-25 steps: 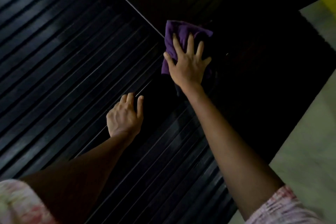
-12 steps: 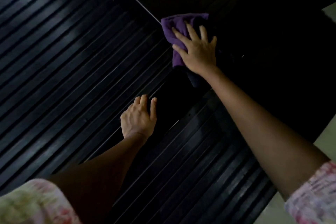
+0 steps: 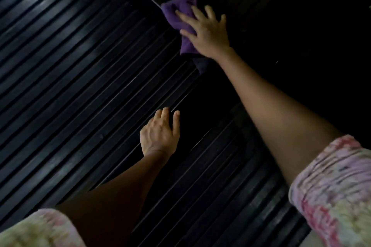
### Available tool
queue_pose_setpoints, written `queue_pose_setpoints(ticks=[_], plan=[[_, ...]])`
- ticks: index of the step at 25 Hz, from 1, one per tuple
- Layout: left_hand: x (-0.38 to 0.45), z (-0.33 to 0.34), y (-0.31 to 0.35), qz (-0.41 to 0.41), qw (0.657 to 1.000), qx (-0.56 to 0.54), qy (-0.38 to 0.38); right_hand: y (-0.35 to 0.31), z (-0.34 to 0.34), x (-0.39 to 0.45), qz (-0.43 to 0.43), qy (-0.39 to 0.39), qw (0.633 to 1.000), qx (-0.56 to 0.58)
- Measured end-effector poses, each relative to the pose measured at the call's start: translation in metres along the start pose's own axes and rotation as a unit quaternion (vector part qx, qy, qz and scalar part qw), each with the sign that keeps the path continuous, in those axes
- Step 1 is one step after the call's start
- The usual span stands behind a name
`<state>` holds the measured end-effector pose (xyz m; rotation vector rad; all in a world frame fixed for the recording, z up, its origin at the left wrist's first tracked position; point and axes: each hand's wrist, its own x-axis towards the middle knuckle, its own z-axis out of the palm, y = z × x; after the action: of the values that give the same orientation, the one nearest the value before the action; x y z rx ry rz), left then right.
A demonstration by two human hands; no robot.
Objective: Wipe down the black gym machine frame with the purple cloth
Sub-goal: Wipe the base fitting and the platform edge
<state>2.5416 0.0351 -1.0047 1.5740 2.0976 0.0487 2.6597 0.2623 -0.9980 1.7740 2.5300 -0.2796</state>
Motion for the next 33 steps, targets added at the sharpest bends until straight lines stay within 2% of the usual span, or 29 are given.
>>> queue_pose_setpoints(ticks=[3, 5, 6, 8, 9, 11, 13, 15, 18, 19, 21, 24, 26, 29, 30, 31, 33], plan=[[0.001, -0.001, 0.001, -0.005, 1.000, 0.004, -0.006, 0.019, -0.008, 0.017, 0.137, 0.024, 0.988, 0.062], [0.000, -0.002, 0.000, -0.007, 1.000, 0.003, -0.008, -0.001, -0.006, 0.006, 0.189, 0.045, 0.978, 0.074], [0.001, -0.003, 0.000, -0.008, 1.000, 0.004, -0.009, -0.014, -0.002, -0.009, 0.173, 0.049, 0.981, 0.068], [0.001, -0.004, 0.001, -0.011, 1.000, 0.005, -0.011, -0.030, 0.006, -0.054, 0.089, 0.042, 0.993, 0.060], [0.001, -0.005, 0.001, -0.011, 1.000, 0.007, -0.011, -0.027, 0.009, -0.076, 0.053, 0.035, 0.996, 0.061], [0.000, -0.006, 0.001, -0.007, 1.000, 0.013, -0.015, -0.001, 0.010, -0.100, 0.040, 0.037, 0.997, 0.056], [0.001, -0.006, 0.002, -0.007, 1.000, 0.012, -0.017, 0.036, 0.003, -0.098, 0.094, 0.044, 0.994, 0.044], [0.002, -0.006, 0.001, -0.008, 1.000, 0.007, -0.018, 0.059, -0.002, -0.089, 0.195, 0.062, 0.977, 0.056], [0.001, -0.006, 0.000, -0.007, 1.000, 0.002, -0.018, 0.026, 0.010, -0.113, 0.266, 0.084, 0.957, 0.078], [0.001, -0.006, 0.000, -0.006, 1.000, 0.004, -0.020, 0.005, 0.018, -0.133, 0.248, 0.109, 0.959, 0.082], [0.000, -0.007, 0.001, -0.007, 1.000, 0.005, -0.025, -0.025, 0.034, -0.181, 0.158, 0.135, 0.975, 0.078], [0.000, -0.008, 0.003, -0.012, 1.000, 0.004, -0.026, 0.001, 0.040, -0.191, 0.014, 0.104, 0.994, 0.021], [0.000, -0.008, 0.002, -0.011, 1.000, 0.002, -0.025, 0.026, 0.030, -0.168, 0.058, 0.113, 0.992, -0.001], [-0.001, -0.008, 0.001, -0.009, 1.000, 0.007, -0.023, 0.026, 0.016, -0.130, 0.259, 0.092, 0.959, 0.064], [0.000, -0.008, 0.001, -0.009, 1.000, 0.008, -0.025, 0.010, 0.016, -0.126, 0.295, 0.092, 0.948, 0.075], [0.000, -0.008, 0.001, -0.009, 1.000, 0.010, -0.028, -0.007, 0.017, -0.127, 0.299, 0.100, 0.946, 0.079], [0.000, -0.007, 0.001, -0.013, 0.999, 0.011, -0.028, -0.035, 0.022, -0.144, 0.214, 0.126, 0.966, 0.073]])
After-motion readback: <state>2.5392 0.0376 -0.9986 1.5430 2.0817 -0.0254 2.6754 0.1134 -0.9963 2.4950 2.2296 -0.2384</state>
